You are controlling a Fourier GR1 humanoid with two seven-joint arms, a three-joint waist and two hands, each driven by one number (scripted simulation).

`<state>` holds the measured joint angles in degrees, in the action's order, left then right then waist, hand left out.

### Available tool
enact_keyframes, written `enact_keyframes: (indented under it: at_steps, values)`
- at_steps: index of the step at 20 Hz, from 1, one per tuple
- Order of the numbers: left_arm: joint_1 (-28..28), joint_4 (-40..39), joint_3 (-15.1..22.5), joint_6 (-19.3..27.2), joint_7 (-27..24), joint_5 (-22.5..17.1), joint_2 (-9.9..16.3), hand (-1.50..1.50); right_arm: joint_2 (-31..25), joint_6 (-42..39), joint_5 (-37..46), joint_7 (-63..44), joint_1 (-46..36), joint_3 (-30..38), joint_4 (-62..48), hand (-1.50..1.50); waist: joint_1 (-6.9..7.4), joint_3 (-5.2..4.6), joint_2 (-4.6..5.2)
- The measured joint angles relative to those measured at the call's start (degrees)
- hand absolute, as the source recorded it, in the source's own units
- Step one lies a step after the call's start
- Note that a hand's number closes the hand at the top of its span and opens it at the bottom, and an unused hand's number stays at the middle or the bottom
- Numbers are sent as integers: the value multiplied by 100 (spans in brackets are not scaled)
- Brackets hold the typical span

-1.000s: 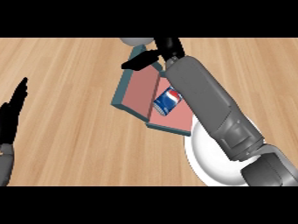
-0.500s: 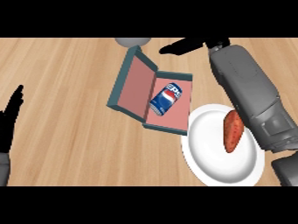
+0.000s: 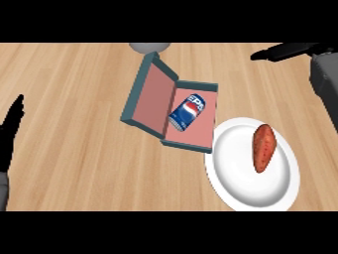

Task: Pick the can from the plate and place it in the cardboard box

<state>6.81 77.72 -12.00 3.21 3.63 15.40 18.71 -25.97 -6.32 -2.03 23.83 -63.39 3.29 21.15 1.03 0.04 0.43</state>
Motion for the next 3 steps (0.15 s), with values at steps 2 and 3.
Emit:
enact_keyframes:
  at_steps: [2, 3]
  values:
    - [-64, 161, 45, 15, 103, 25, -54, 0, -236, -287, 45, 111, 52, 12, -94, -150, 16, 1, 0]
    - [-85, 177, 50, 2, 83, 25, -58, 0, -317, -387, 86, 218, 94, 11, -164, -150, 28, 1, 3]
